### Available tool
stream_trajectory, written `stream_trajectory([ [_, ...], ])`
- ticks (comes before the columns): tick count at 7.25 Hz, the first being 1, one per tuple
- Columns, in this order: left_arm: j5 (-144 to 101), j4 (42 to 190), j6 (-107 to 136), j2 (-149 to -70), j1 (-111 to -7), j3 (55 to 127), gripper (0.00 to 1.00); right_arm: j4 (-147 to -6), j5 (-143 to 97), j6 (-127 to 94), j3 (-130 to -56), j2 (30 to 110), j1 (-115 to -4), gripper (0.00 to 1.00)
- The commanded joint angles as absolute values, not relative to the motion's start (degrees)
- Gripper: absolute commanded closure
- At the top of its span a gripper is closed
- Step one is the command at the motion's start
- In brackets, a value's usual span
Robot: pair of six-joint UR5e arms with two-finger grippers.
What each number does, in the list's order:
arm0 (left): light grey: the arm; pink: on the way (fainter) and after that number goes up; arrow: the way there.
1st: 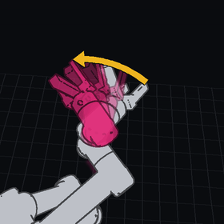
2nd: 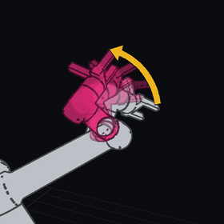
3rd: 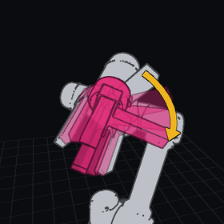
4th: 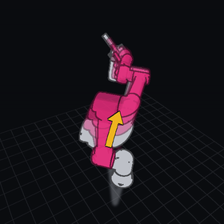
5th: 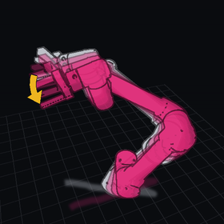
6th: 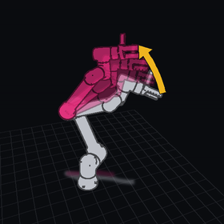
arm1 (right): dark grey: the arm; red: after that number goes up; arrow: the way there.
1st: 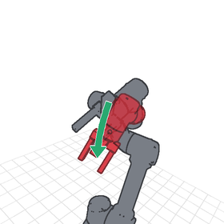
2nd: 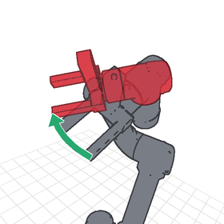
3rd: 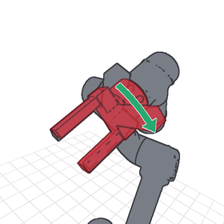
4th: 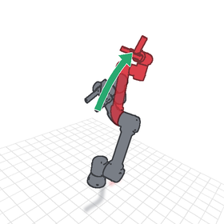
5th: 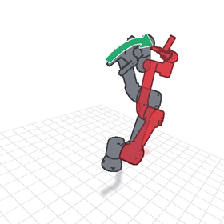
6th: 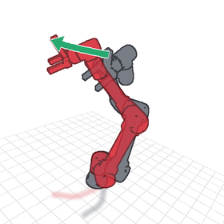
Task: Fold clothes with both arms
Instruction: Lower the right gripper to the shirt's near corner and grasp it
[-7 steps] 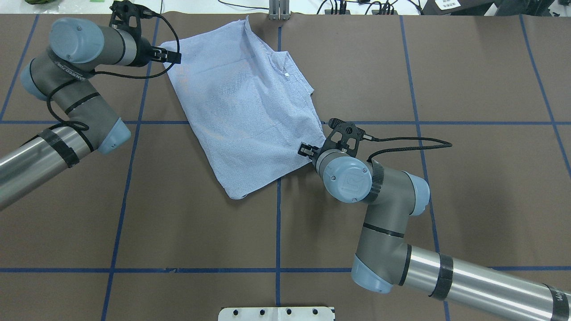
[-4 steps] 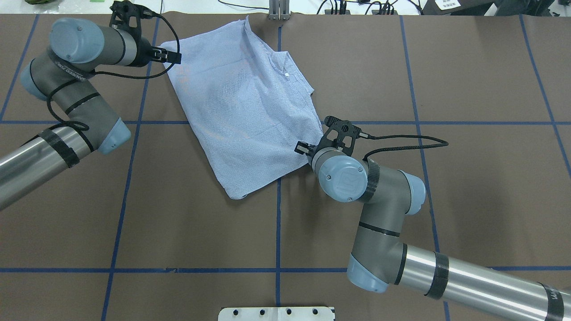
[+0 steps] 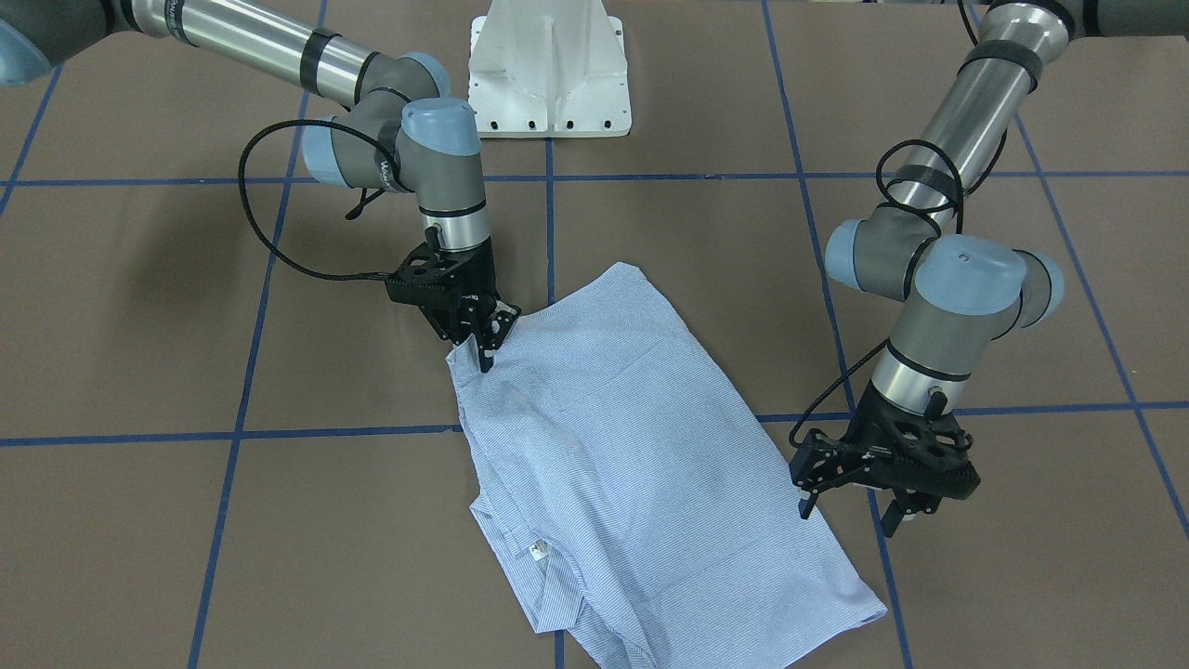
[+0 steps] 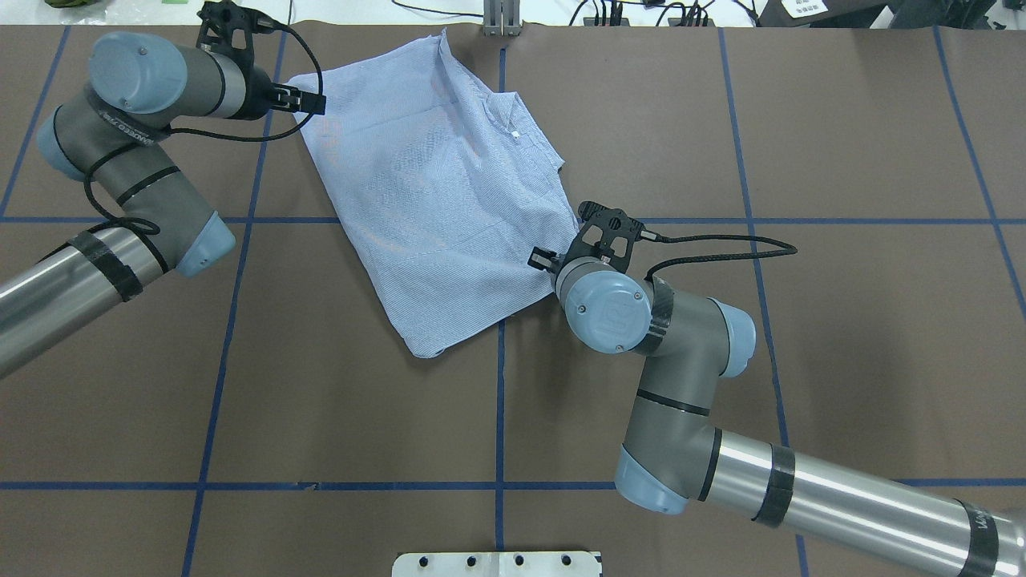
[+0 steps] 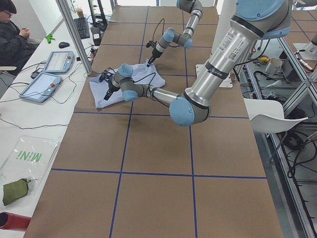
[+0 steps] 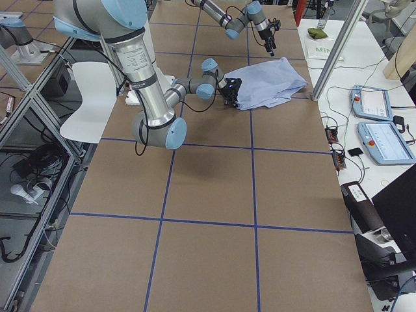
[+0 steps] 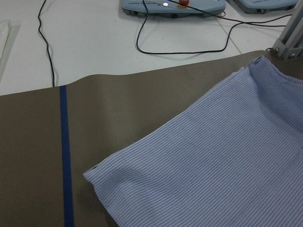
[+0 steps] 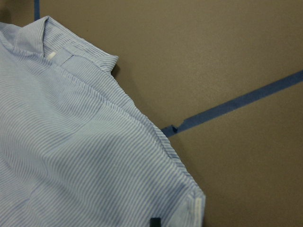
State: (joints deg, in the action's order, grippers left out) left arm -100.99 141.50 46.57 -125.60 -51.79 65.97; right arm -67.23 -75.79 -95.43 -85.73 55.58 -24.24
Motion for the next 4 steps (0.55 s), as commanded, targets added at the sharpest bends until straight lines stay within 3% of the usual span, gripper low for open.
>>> stream_trajectory([
  [1, -100.99, 141.5, 46.58, -125.6, -51.77, 66.09, 0.0, -67.15, -75.85, -95.36, -85.69, 55.46, -25.05, 1.0],
  [3, -101.07, 141.42, 46.76, -125.16, -51.59, 67.4, 0.0, -67.15, -76.02, -95.01, -86.3, 55.37, -25.14, 1.0],
  [4, -103.34, 140.89, 50.06, -122.2, -51.24, 72.63, 0.0, -67.06, -76.03, -95.01, -87.09, 55.28, -25.05, 1.0],
])
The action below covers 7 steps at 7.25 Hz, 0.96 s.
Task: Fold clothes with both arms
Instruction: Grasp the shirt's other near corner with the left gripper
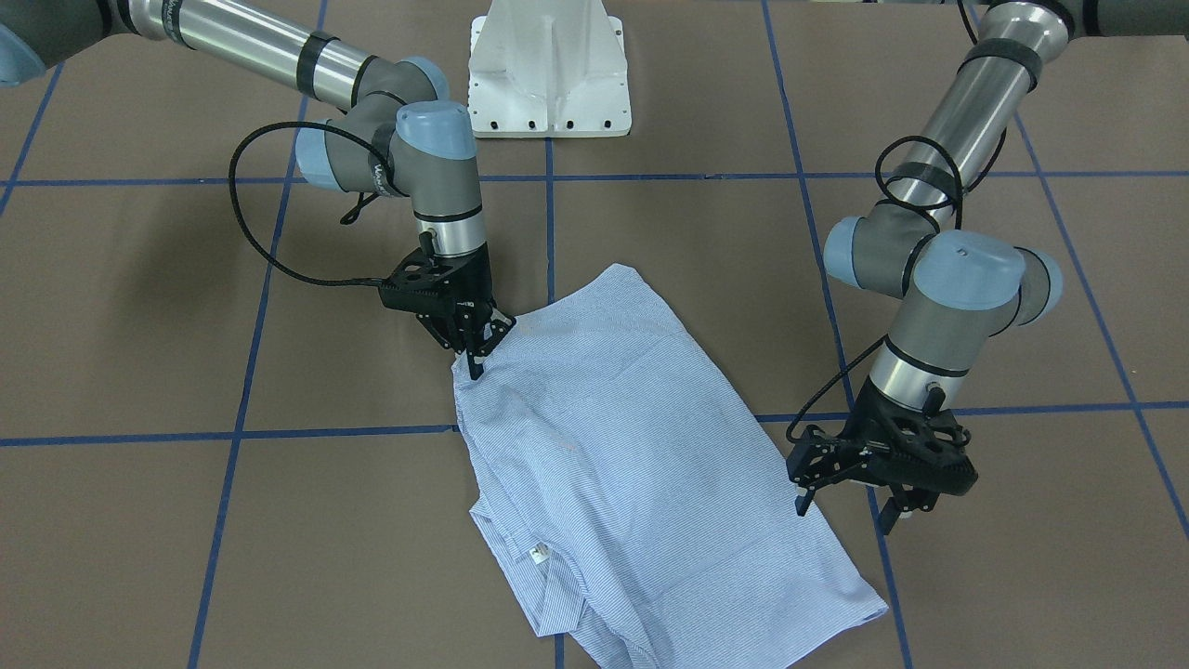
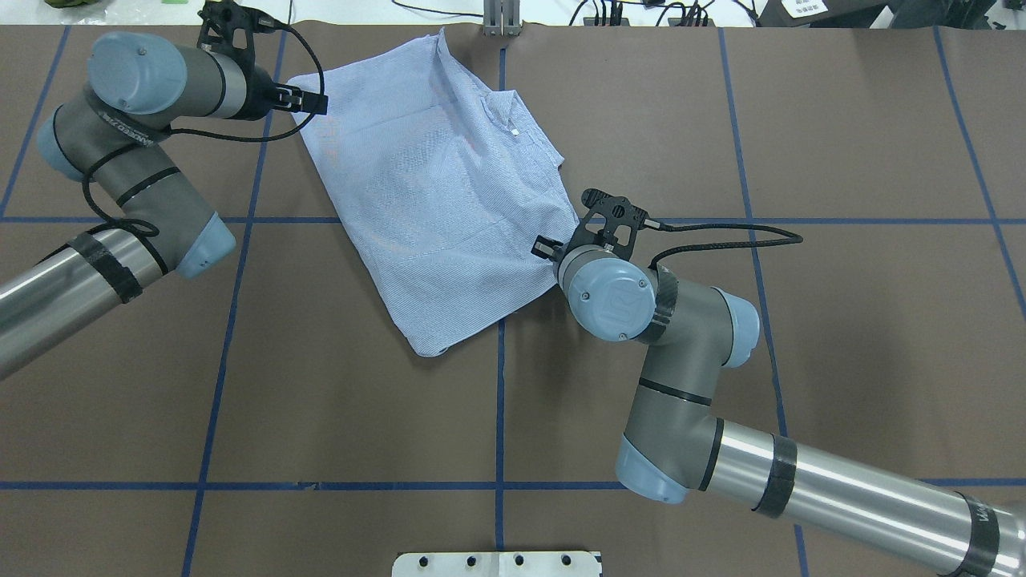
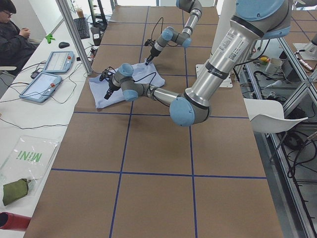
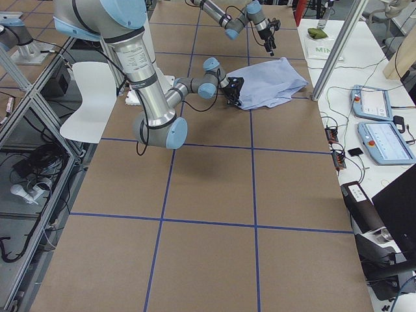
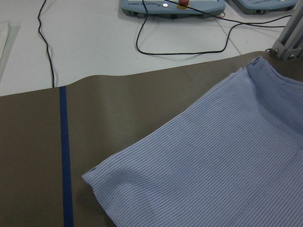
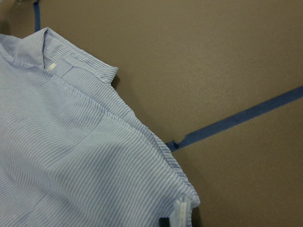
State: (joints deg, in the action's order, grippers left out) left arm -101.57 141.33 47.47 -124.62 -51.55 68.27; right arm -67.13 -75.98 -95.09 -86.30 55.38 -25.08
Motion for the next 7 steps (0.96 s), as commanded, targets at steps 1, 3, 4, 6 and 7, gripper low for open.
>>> stream_trajectory([
  [1, -106.93, 140.71, 54.8, -118.08, -51.15, 79.12, 0.0, -67.15, -75.94, -95.1, -88.84, 55.54, -24.96, 1.0],
  [3, -108.89, 140.27, 58.78, -108.51, -45.39, 94.67, 0.0, -71.09, -75.85, -95.1, -92.62, 55.46, -23.82, 1.0],
  [4, -108.46, 140.27, 65.67, -104.19, -41.26, 101.88, 0.0, -71.63, -75.85, -95.1, -93.25, 55.46, -23.73, 1.0],
  [6, -98.77, 140.19, 79.75, -101.96, -31.52, 104.85, 0.0, -71.72, -75.94, -95.1, -94.47, 55.46, -23.73, 1.0],
  [7, -95.4, 139.75, 83.02, -101.87, -27.9, 104.16, 0.0, -72.15, -75.94, -95.01, -94.92, 55.55, -23.73, 1.0],
])
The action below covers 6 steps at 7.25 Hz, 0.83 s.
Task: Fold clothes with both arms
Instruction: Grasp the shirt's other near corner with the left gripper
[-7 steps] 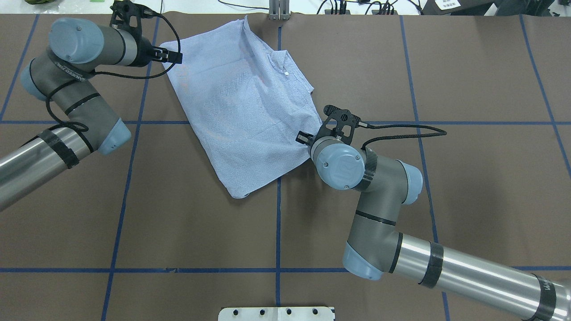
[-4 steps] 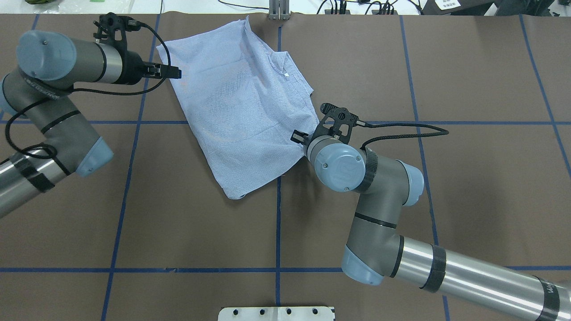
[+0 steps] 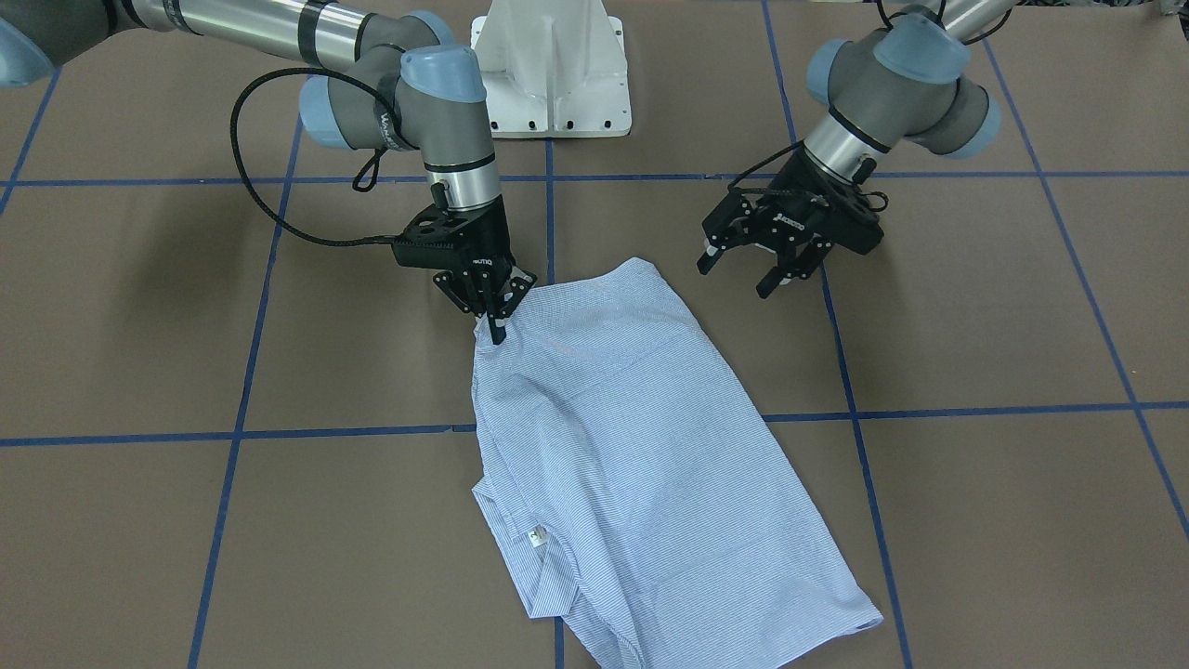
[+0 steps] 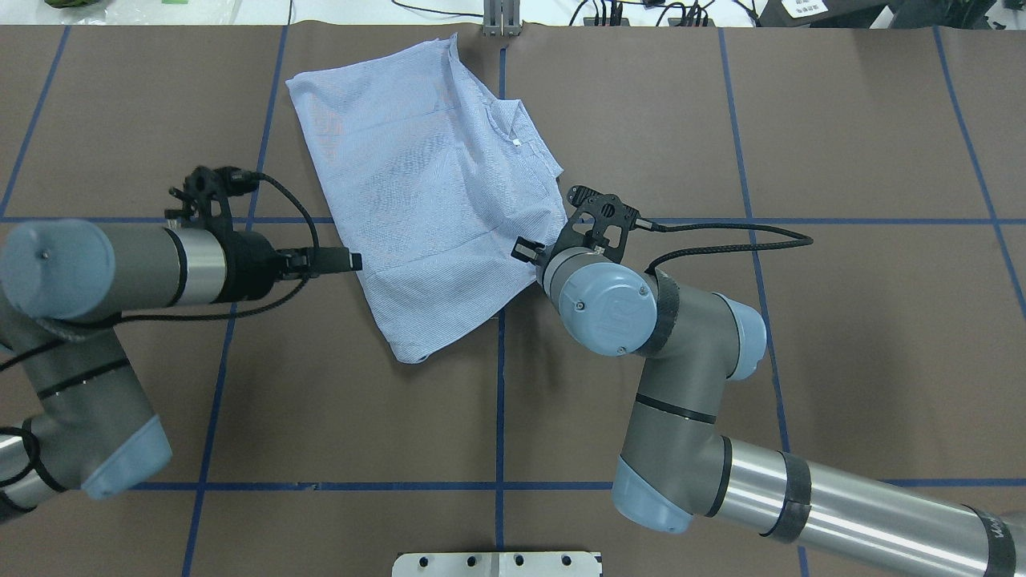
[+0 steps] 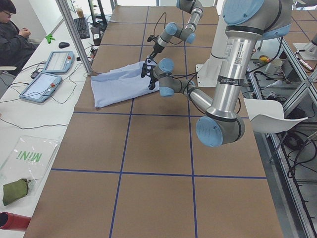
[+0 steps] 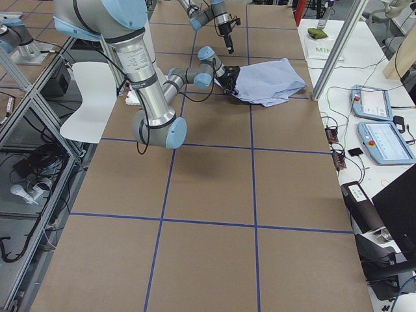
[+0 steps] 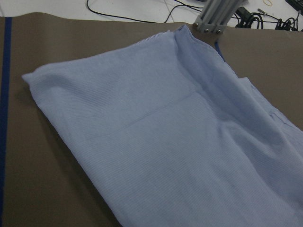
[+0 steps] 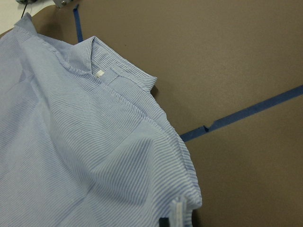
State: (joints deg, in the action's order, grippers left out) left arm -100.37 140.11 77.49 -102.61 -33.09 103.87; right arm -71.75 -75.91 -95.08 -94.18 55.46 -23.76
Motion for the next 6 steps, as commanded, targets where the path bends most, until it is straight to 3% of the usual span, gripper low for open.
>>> stream_trajectory([
  [1, -94.67, 139.75, 86.01, -101.87, -25.95, 103.19, 0.0, -72.33, -75.94, -95.1, -94.92, 55.46, -23.73, 1.0],
  [6, -90.35, 139.75, 89.91, -109.4, -21.88, 94.33, 0.06, -72.33, -75.94, -95.1, -94.92, 55.72, -23.73, 1.0],
])
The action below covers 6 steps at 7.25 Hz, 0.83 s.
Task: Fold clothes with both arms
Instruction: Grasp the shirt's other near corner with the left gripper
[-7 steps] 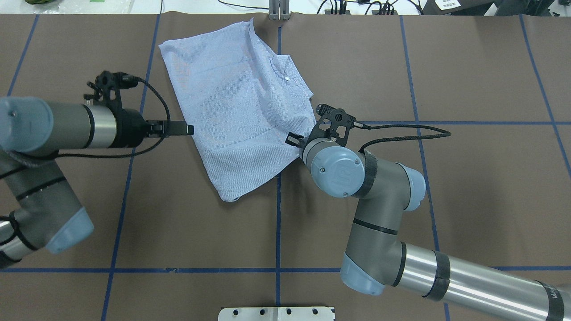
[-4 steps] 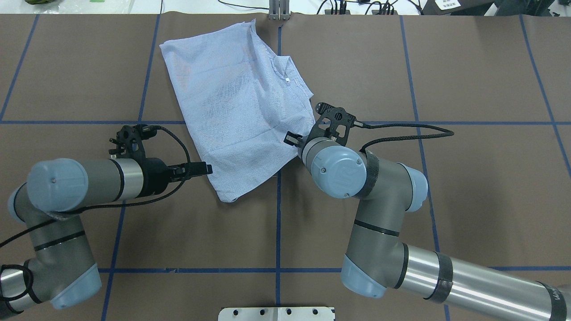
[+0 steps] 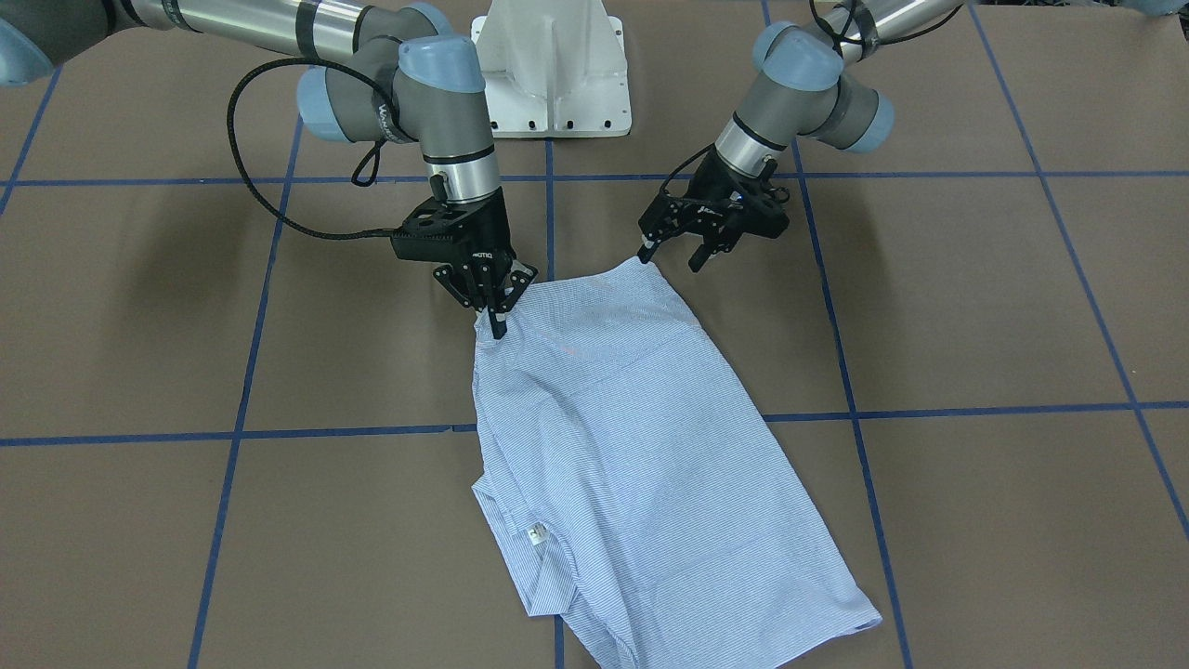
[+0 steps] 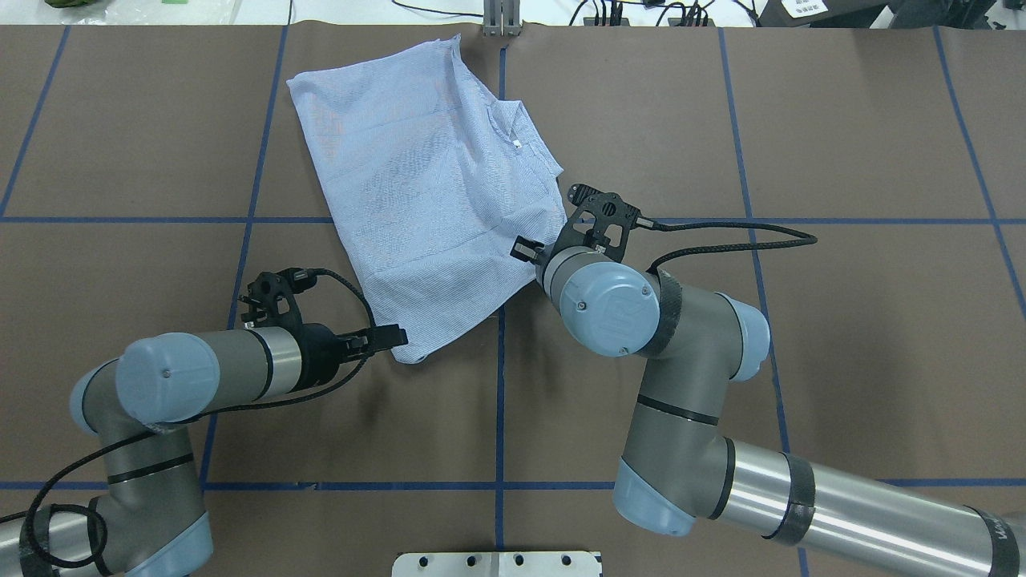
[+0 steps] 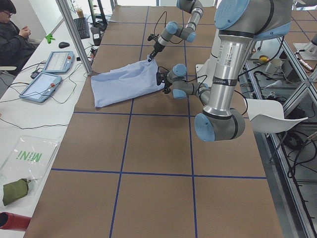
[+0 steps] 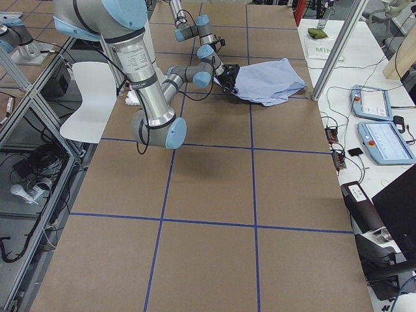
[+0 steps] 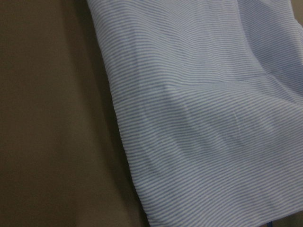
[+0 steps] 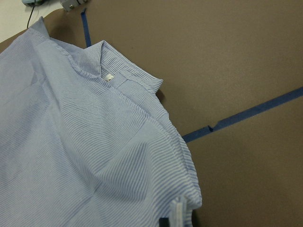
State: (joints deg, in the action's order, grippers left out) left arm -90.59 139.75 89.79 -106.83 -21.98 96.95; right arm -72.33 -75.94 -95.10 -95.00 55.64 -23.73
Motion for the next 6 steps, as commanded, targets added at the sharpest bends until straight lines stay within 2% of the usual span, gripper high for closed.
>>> stream_trajectory([
  [1, -90.35, 139.75, 89.91, -109.77, -21.88, 93.96, 0.07, -72.33, -75.94, -95.1, -94.92, 55.9, -23.73, 1.0],
  [3, -90.26, 139.75, 90.52, -109.78, -21.27, 94.13, 0.15, -72.33, -75.85, -95.1, -94.92, 55.9, -23.73, 1.0],
  [4, -90.26, 139.75, 91.4, -109.78, -21.27, 94.39, 0.37, -72.33, -75.85, -95.1, -94.92, 55.99, -23.73, 1.0],
  [5, -90.26, 139.75, 92.8, -109.78, -21.27, 94.83, 0.8, -72.33, -75.85, -95.1, -94.92, 55.99, -23.73, 1.0],
  [6, -90.26, 139.75, 92.81, -109.78, -21.27, 94.92, 1.0, -72.33, -75.85, -95.1, -94.92, 55.99, -23.73, 1.0],
])
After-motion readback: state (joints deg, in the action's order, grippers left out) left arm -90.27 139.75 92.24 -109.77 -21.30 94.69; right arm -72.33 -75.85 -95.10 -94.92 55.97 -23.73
